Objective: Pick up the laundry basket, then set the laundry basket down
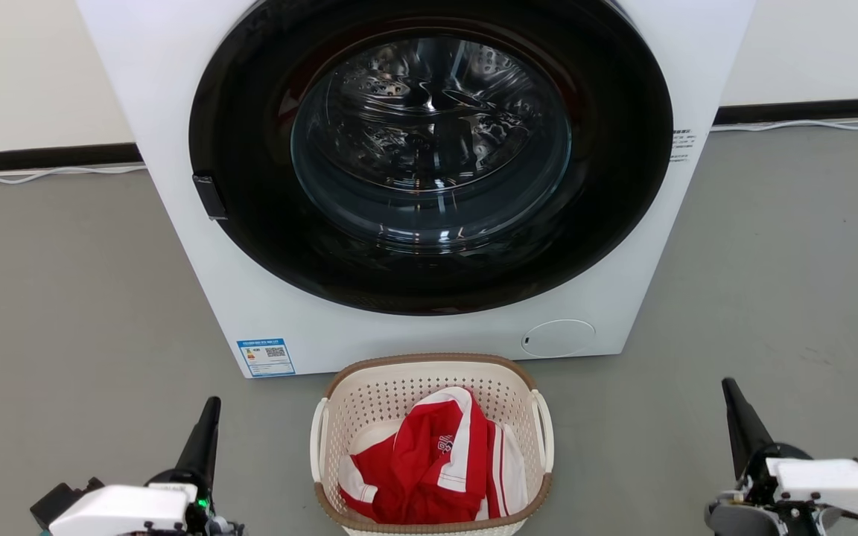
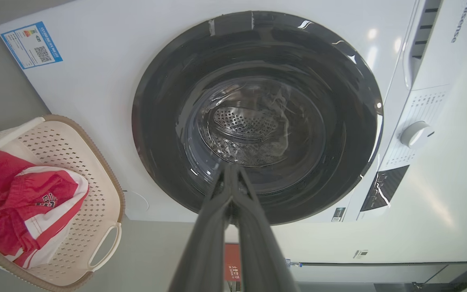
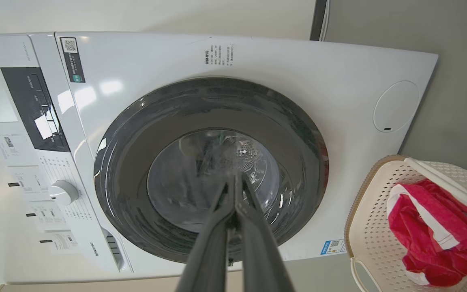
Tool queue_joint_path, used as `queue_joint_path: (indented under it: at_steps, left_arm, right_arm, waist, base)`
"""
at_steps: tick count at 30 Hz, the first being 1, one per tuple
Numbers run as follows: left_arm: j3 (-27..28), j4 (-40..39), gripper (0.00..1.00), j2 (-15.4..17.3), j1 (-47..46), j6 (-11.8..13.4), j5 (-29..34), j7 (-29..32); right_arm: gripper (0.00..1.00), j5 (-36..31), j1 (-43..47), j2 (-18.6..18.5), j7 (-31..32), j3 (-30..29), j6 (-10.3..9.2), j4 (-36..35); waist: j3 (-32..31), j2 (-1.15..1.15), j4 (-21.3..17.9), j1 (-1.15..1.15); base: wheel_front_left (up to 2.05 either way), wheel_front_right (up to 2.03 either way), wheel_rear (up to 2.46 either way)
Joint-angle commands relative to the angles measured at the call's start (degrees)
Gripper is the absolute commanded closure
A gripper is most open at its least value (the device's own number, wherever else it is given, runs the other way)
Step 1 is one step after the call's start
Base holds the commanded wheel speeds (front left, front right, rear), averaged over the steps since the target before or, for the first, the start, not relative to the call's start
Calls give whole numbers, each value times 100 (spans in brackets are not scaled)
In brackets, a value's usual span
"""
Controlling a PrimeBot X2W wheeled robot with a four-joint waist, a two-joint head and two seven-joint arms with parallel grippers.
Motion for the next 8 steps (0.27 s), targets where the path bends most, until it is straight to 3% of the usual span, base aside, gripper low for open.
queue_joint_path:
  at_steps: [1, 8]
  left_arm:
    - [194, -116, 100, 56, -369, -81, -168, 54]
    - [254, -56, 100, 44, -475, -156, -595, 165]
  right_arm:
    - [100, 146, -284, -76, 79, 96, 40, -167]
    - [100, 528, -347, -73, 187, 58, 42, -173]
  waist:
    - [0, 0, 3, 0]
    - [2, 0, 20, 0]
  base:
    - [0, 0, 0]
    - [0, 0, 0]
